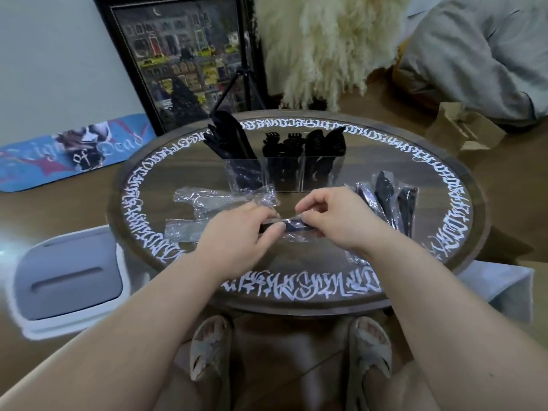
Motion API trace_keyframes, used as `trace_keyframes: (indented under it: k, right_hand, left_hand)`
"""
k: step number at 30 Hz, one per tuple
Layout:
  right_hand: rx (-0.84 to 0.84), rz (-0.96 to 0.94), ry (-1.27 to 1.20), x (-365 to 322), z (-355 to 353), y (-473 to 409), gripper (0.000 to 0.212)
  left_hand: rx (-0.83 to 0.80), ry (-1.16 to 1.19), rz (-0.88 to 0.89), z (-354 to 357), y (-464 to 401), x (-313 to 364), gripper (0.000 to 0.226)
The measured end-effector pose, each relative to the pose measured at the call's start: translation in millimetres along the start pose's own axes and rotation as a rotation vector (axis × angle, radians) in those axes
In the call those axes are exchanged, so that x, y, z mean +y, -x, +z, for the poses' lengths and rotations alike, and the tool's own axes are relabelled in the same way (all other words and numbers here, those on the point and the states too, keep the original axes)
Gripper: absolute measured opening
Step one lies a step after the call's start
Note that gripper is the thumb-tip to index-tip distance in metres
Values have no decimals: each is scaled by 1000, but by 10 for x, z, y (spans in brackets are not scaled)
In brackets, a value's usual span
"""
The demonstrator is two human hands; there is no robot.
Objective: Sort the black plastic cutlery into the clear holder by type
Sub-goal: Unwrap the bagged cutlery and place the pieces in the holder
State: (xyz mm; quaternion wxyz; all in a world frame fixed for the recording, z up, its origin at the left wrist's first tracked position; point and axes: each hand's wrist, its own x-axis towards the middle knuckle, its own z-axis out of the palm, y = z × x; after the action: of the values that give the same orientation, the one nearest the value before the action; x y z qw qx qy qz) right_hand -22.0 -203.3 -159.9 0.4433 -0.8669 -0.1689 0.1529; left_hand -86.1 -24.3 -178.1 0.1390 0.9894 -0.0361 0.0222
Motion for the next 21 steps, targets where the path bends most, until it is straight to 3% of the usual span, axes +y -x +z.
trace_keyframes:
  k: [5, 12, 16, 21]
  right_hand:
    - [-30, -31, 78, -26, 172, -76, 15]
    - [-11, -103, 170, -46, 309, -200, 17]
    - [73, -133, 36, -61, 370, -293, 19]
    - [126, -33, -242, -102, 423, -372, 25]
  left_hand:
    - [-10, -11, -54, 72, 10, -155, 37]
    - [-14, 24, -87, 64, -78, -296, 38]
    - [21, 53, -146, 22, -150, -333, 38]
    - [24, 114, -181, 1, -212, -372, 39]
